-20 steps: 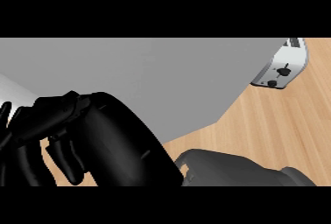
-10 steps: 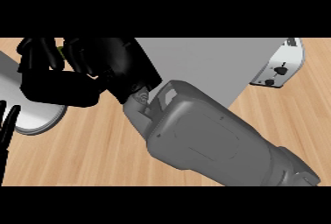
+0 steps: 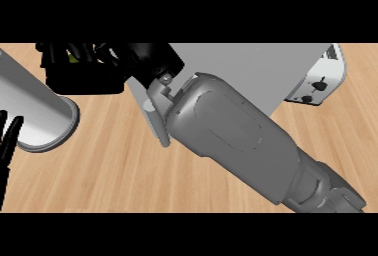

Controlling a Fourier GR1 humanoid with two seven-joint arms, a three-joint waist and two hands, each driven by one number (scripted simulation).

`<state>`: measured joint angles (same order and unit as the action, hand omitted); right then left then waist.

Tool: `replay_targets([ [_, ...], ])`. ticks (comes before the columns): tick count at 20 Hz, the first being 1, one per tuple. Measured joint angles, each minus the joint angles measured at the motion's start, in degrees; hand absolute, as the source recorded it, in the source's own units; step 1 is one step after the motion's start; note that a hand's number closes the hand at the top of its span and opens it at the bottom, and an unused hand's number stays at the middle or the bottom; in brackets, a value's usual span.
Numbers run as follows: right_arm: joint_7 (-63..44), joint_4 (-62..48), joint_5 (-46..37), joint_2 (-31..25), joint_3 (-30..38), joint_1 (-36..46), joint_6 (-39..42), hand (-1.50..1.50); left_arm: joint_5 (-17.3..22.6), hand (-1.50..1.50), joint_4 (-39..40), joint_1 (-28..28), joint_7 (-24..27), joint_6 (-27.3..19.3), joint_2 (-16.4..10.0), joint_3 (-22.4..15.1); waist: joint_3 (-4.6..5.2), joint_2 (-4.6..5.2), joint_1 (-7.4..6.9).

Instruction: Pick up the wine, place it into the cabinet and close the cabinet

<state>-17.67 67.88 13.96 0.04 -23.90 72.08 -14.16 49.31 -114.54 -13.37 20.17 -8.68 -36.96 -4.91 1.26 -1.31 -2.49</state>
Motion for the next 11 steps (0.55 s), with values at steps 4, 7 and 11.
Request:
replay_targets([
  [4,3.7,-2.6,0.6,0.0,0.0,0.8,2.6,1.5,0.2,-1.5,-0.1,0.2,-0.5,0.2,0.0,0.3,0.71,-0.26,-0.38],
  [7,6.4,-4.5,-0.4,0.0,-0.3,1.3,3.6,1.5,0.0,-1.5,-0.1,0.5,-0.8,-0.1,0.1,0.3,1.01,-0.41,-0.49],
  [11,8.9,-6.6,-1.5,0.0,-0.7,2.1,4.5,1.5,-0.5,-1.5,0.2,0.8,-0.5,-0.3,0.8,-0.1,1.36,-0.53,-0.38],
])
